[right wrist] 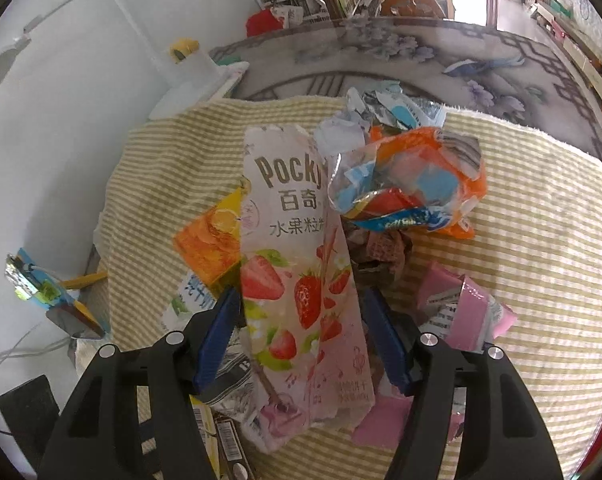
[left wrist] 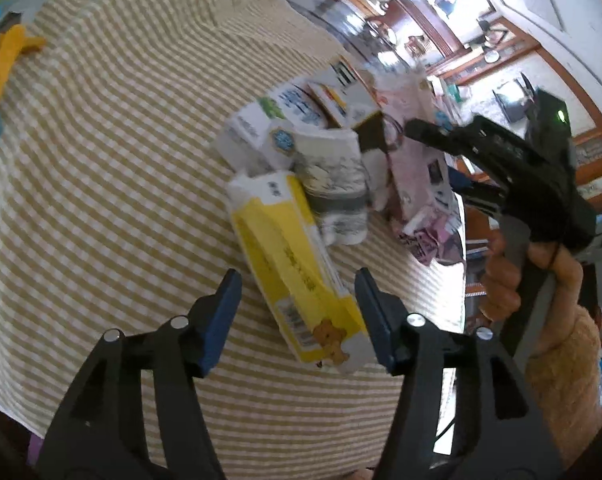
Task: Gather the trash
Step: 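Lift both items and carry them over the red bucket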
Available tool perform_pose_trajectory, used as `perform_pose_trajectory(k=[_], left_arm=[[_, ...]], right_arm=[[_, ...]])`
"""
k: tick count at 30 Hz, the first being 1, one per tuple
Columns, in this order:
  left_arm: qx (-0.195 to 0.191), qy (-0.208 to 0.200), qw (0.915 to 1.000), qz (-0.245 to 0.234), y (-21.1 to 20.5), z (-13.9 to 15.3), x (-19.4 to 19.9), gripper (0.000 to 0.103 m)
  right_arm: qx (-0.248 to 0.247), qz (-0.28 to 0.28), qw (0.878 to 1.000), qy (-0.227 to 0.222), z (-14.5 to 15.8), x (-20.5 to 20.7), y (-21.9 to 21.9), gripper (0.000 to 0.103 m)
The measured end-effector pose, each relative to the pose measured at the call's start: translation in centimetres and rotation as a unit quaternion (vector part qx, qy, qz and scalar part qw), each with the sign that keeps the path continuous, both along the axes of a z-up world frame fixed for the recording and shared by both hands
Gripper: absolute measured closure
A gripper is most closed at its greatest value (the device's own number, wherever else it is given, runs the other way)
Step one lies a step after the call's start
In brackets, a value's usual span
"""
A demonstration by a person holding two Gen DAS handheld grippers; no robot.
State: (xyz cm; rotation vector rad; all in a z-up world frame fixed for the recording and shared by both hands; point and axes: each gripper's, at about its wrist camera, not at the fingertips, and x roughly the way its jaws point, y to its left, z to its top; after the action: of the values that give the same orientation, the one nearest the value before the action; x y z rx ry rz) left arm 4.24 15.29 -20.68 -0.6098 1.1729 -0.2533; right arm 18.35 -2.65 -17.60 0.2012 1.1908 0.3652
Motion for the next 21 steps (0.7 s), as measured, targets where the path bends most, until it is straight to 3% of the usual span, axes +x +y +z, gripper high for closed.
perform_pose_trajectory(k=[1, 4, 16, 21], left_arm=[[0.000, 0.003, 1.0000, -0.005, -0.4, -0.2, 0.2, 0.045], [-0.014, 0.012, 0.9998, -0.006, -0.7, -0.8, 1.0, 0.045], [-0.018, 0.037, 0.9988, 0.025, -1.3, -2.1, 3.4, 0.041], [-0.014, 0.031, 0.9989, 0.032, -1.5, -1.8, 2.8, 0.066]], right_arm=[[-0.003, 0.003, 1.000, 0.002, -0.2, 0.0, 0.1, 0.058], [-0.008, 0.009, 1.000, -0.004, 0.0, -0.2, 0.1, 0.062], [0.051, 0.009, 0.998, -0.038, 4.3, -3.7, -1.9, 0.063], [0.077, 0.006, 0.996, -0.047, 5.9, -5.8, -3.0, 0.063]])
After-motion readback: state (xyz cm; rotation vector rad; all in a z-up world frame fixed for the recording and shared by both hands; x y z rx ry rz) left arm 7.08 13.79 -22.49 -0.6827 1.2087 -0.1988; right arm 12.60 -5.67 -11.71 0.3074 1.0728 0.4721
